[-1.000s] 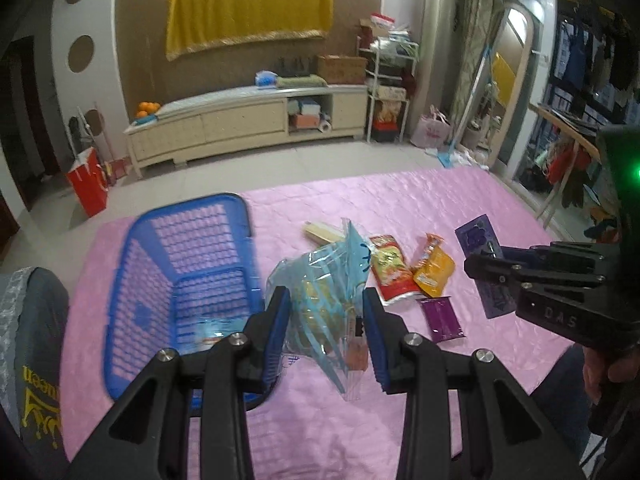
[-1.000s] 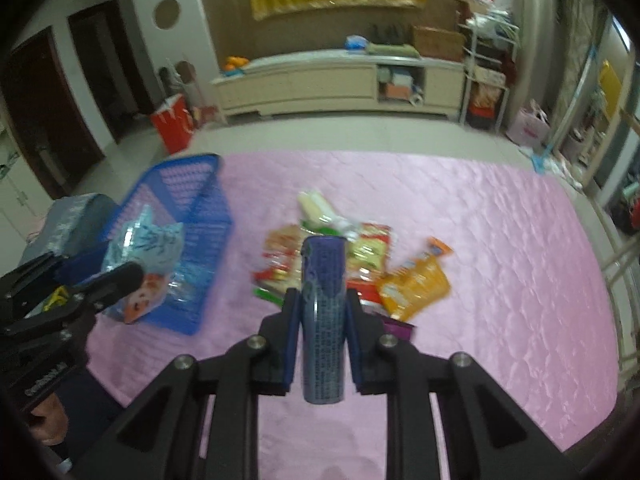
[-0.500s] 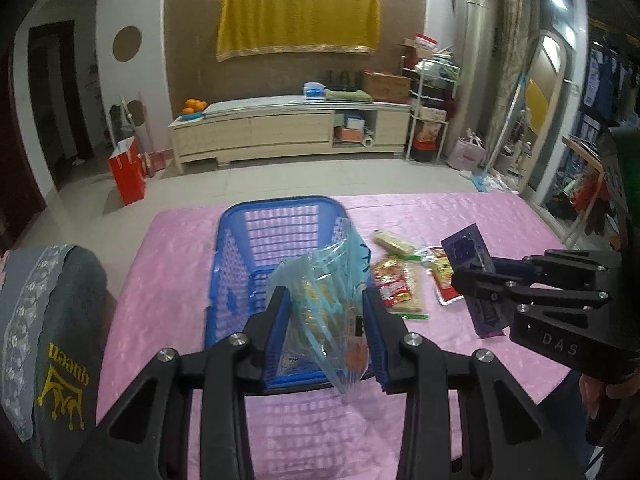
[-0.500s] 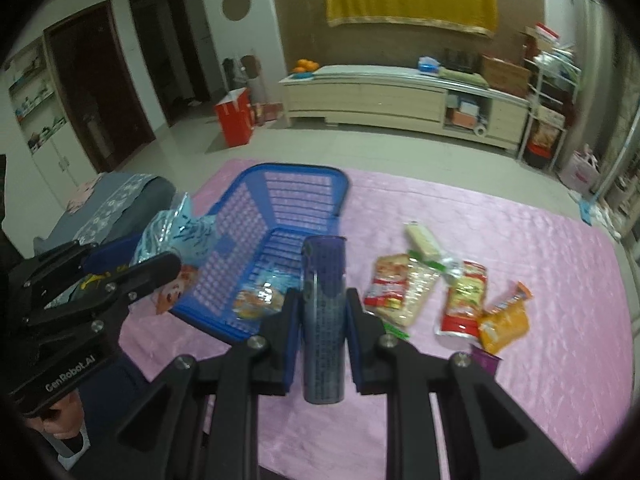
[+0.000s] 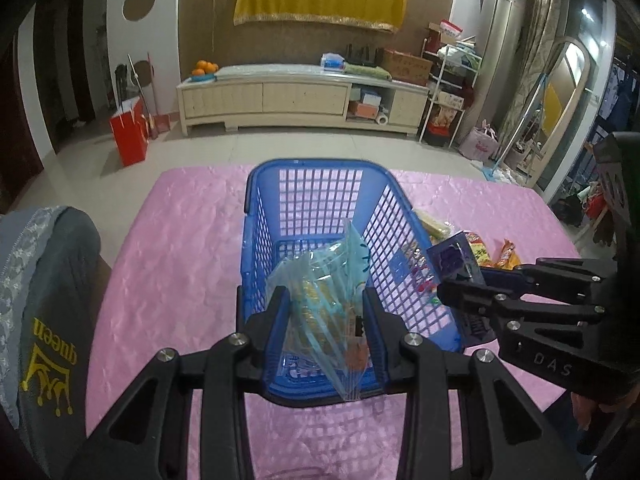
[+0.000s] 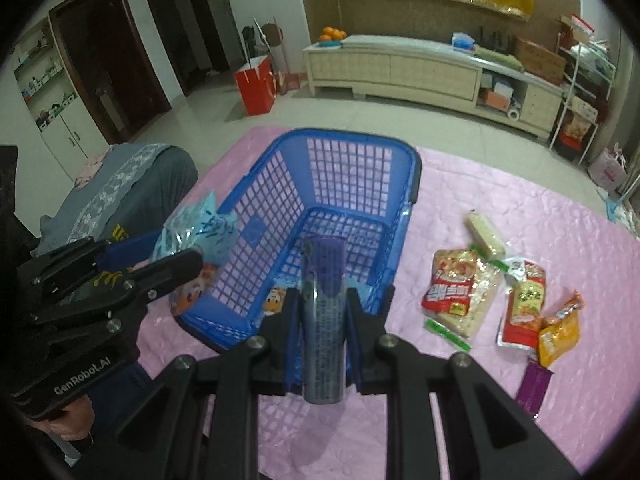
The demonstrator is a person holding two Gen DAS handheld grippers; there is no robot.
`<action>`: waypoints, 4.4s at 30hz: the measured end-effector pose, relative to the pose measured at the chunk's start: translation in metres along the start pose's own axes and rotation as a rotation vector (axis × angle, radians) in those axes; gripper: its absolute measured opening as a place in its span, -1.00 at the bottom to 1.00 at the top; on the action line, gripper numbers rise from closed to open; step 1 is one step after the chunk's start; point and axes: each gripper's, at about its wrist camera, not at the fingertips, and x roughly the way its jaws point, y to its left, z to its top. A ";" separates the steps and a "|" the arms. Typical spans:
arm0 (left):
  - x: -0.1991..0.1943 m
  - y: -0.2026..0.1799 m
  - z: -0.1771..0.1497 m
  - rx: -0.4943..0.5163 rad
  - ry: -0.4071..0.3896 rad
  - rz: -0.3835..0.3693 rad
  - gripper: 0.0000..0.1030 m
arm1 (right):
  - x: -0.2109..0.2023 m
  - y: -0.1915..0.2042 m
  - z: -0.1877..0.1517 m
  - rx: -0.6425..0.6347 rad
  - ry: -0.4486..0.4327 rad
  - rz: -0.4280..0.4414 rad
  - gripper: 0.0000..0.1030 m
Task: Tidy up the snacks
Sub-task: 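Carry both held snacks into the blue basket and open both tools, then withdraw both tools from the basket and move the right tool to the purple pack, then grasp and lift the purple pack with the right tool while the left tool grasps the red-and-yellow pouch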
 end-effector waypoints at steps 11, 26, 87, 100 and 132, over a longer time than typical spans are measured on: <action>0.028 0.015 -0.003 -0.024 0.071 -0.036 -0.32 | 0.022 0.004 0.000 -0.022 0.050 0.002 -0.50; 0.016 0.021 0.002 -0.021 0.046 -0.023 0.20 | 0.021 0.008 -0.004 -0.088 0.054 -0.078 0.17; 0.136 -0.209 -0.038 0.209 0.312 -0.108 0.39 | 0.005 -0.239 -0.132 0.381 0.196 -0.204 0.50; 0.170 -0.201 -0.048 0.195 0.366 -0.117 0.39 | 0.036 -0.248 -0.129 0.406 0.225 -0.244 0.52; 0.204 -0.252 0.011 0.163 0.322 -0.096 0.39 | -0.007 -0.277 -0.117 0.314 0.041 -0.293 0.06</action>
